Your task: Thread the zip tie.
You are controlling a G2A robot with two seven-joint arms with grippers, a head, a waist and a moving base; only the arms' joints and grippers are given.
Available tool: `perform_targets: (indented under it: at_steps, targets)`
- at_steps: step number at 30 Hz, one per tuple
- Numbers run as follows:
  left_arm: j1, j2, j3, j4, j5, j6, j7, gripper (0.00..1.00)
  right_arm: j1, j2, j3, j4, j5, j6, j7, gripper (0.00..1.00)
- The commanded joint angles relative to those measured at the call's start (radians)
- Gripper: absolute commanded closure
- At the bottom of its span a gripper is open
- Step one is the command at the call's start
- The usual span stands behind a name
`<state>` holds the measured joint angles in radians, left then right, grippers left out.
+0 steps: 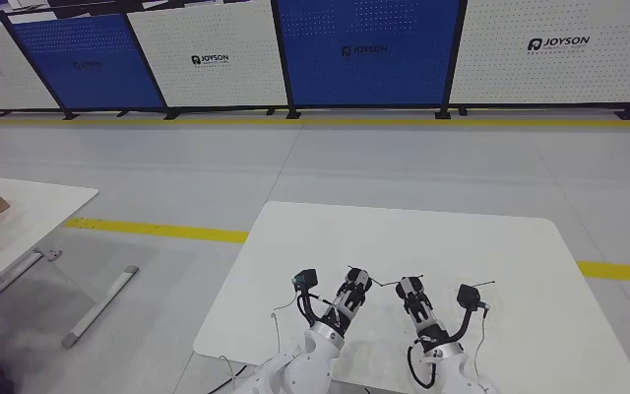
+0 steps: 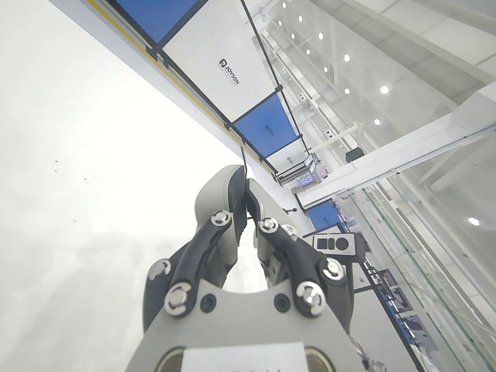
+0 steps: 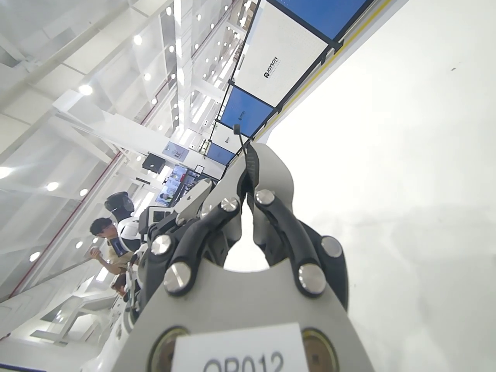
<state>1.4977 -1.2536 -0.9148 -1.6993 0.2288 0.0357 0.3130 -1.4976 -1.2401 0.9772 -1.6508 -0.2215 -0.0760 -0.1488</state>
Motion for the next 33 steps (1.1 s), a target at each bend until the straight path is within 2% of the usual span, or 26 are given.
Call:
perform_targets:
  at_steps: [1, 15, 33]
  targets:
    - [0.000, 0.000, 0.000, 0.000, 0.000, 0.000, 0.000, 1.00, -0.003, -0.003, 0.000, -0.001, -0.007, -0.003, -0.007, 1.00]
    - [0.000, 0.000, 0.000, 0.000, 0.000, 0.000, 0.000, 1.00, -0.031, -0.011, 0.034, -0.010, -0.014, -0.022, -0.006, 1.00]
    - [0.000, 0.000, 0.000, 0.000, 0.000, 0.000, 0.000, 1.00, -0.021, -0.029, 0.036, 0.013, -0.020, -0.028, 0.025, 1.00]
